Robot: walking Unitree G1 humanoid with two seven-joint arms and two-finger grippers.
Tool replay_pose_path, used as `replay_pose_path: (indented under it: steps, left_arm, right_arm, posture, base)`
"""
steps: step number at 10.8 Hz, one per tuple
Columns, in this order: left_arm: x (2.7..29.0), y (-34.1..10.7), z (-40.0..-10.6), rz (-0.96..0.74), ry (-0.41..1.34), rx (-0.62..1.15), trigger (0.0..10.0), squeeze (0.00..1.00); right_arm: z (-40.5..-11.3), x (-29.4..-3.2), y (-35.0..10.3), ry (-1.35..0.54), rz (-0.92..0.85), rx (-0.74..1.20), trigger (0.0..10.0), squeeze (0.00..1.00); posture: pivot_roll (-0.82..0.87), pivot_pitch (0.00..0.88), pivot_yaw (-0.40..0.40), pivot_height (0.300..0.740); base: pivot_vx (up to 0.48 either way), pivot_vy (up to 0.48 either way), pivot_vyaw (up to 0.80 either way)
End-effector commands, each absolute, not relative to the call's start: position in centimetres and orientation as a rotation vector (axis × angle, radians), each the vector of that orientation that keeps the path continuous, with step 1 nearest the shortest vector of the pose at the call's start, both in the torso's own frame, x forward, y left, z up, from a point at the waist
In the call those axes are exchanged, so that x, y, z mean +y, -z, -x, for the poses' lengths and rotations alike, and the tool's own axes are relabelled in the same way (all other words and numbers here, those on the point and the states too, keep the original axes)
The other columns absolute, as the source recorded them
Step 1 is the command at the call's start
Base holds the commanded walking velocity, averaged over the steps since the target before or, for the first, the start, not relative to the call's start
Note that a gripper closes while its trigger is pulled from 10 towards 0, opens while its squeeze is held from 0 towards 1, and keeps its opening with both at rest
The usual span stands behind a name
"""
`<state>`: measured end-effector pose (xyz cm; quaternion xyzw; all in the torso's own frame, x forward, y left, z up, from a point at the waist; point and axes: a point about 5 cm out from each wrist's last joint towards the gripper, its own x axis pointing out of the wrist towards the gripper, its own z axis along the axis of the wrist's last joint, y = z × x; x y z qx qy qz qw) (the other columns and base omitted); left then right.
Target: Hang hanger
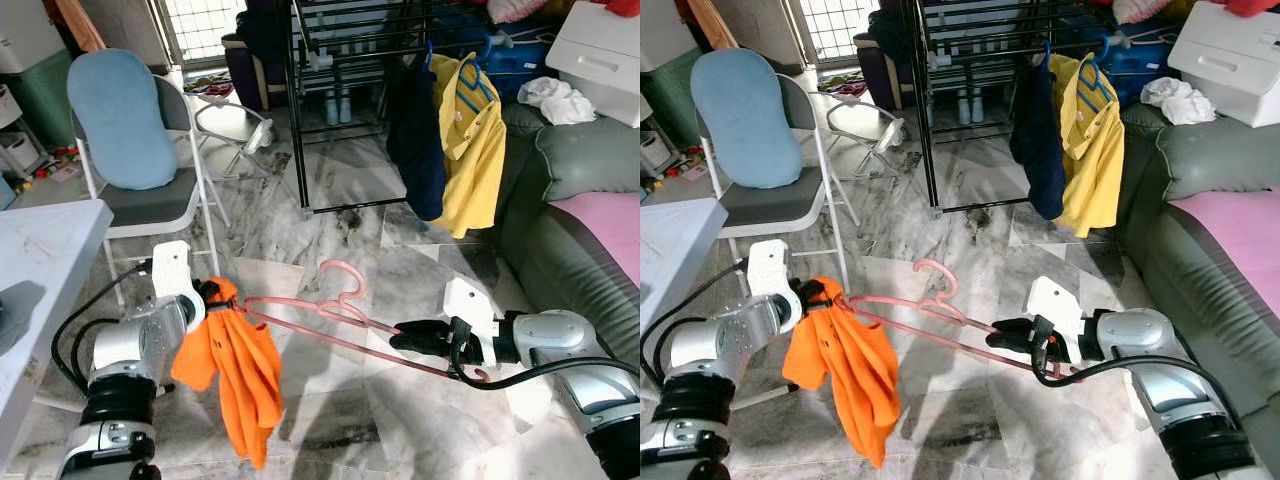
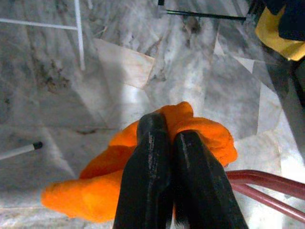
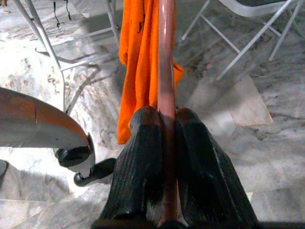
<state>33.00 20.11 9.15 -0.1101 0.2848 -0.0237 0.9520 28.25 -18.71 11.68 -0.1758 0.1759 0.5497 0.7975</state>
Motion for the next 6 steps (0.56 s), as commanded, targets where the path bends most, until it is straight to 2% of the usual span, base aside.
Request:
replay_pose_path:
  steps: [1,6]
  left_arm:
    - [20.6,-9.9,-33.1,0.191,0.043,0.548,10.0,0.00]
    - [19.6,-10.7,-33.2,0.147,0.135,0.523,10.0,0.00]
  right_arm:
    - [-28.8,-18.6,-12.6,-1.176,0.401,0.339,10.0,0.00]
    - [-29.0,-18.6,-12.4,-1.161,0.413,0.332,10.0,0.00]
  posture:
    - [-0.06,0.032,0.089,0.740]
    - [-0.05,0.030,0.091,0.740]
  base:
    - [0.000,0.000,0.00]
    - [0.000,0.000,0.00]
